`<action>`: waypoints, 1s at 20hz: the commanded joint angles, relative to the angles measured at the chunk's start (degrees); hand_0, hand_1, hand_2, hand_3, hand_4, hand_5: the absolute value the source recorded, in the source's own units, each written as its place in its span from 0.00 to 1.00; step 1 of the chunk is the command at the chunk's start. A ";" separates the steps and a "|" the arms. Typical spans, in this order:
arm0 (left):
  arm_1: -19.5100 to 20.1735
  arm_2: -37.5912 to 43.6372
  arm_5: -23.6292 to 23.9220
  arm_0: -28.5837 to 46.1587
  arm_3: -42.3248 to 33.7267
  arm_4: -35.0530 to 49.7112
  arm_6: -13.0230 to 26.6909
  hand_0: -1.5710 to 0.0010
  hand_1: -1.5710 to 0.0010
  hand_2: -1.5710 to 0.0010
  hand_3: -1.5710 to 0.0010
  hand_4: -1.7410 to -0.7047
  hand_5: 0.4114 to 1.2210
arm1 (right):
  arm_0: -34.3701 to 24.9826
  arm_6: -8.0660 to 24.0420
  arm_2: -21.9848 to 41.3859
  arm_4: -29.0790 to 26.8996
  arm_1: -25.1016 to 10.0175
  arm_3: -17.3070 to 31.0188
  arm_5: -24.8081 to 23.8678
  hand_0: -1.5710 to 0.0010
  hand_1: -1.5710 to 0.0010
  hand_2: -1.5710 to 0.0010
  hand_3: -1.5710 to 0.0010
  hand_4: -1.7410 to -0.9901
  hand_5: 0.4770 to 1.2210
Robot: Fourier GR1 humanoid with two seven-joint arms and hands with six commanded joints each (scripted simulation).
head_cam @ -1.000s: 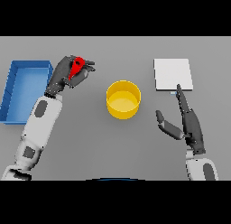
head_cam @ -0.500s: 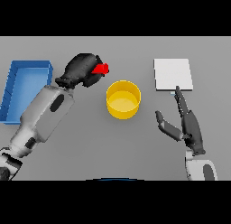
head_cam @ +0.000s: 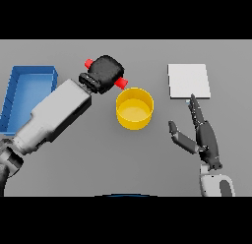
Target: Pick up the red beaker and tilt it to pour out 1 green nut into yellow bowl. Pick up the yellow bowl and place it on the metallic measuring scale.
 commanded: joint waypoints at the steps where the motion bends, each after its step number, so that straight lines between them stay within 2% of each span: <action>1: -0.13 -1.22 -0.71 -1.00 0.11 -1.10 -0.99 0.00 0.00 0.00 0.18 0.02 0.99 | 0.31 -0.04 -0.29 -0.34 -0.10 -0.03 0.05 1.00 1.00 1.00 1.00 0.71 0.22; 4: -0.75 -4.74 -1.51 -3.76 2.33 -4.55 -4.44 0.00 0.00 0.00 0.09 0.02 1.00 | 0.79 -1.09 -0.56 0.25 -0.54 0.41 -0.32 1.00 1.00 1.00 1.00 0.69 0.19; 8: -1.03 -9.28 -2.44 -7.08 4.73 -8.96 -7.97 0.00 0.00 0.00 0.04 0.01 1.00 | 0.50 -1.92 -0.36 1.41 -0.20 0.11 -1.48 1.00 1.00 1.00 1.00 0.71 0.14; 13: -0.48 -15.28 -2.82 -10.75 5.14 -15.10 -10.56 0.00 0.00 0.00 0.01 0.00 1.00 | 0.36 -2.24 0.03 2.35 0.23 0.07 -2.24 1.00 1.00 1.00 1.00 0.78 0.12; 16: -0.71 -18.42 -1.91 -12.11 6.13 -18.02 -12.45 0.00 0.00 0.00 0.01 0.00 1.00 | -0.47 -2.11 -0.91 1.12 -0.20 0.60 -1.81 1.00 1.00 1.00 1.00 0.81 0.12; 18: -0.78 -20.41 -1.66 -13.50 6.62 -20.21 -13.15 0.00 0.00 0.00 0.00 0.01 1.00 | -0.39 -1.12 -0.55 1.73 0.04 0.20 -2.18 1.00 1.00 1.00 1.00 0.81 0.12; 20: -1.31 -22.08 -0.79 -14.52 7.43 -22.01 -14.13 0.00 0.00 0.00 0.00 0.01 1.00 | -0.14 -2.35 -0.05 2.43 -0.09 0.39 -2.04 1.00 1.00 1.00 1.00 0.81 0.14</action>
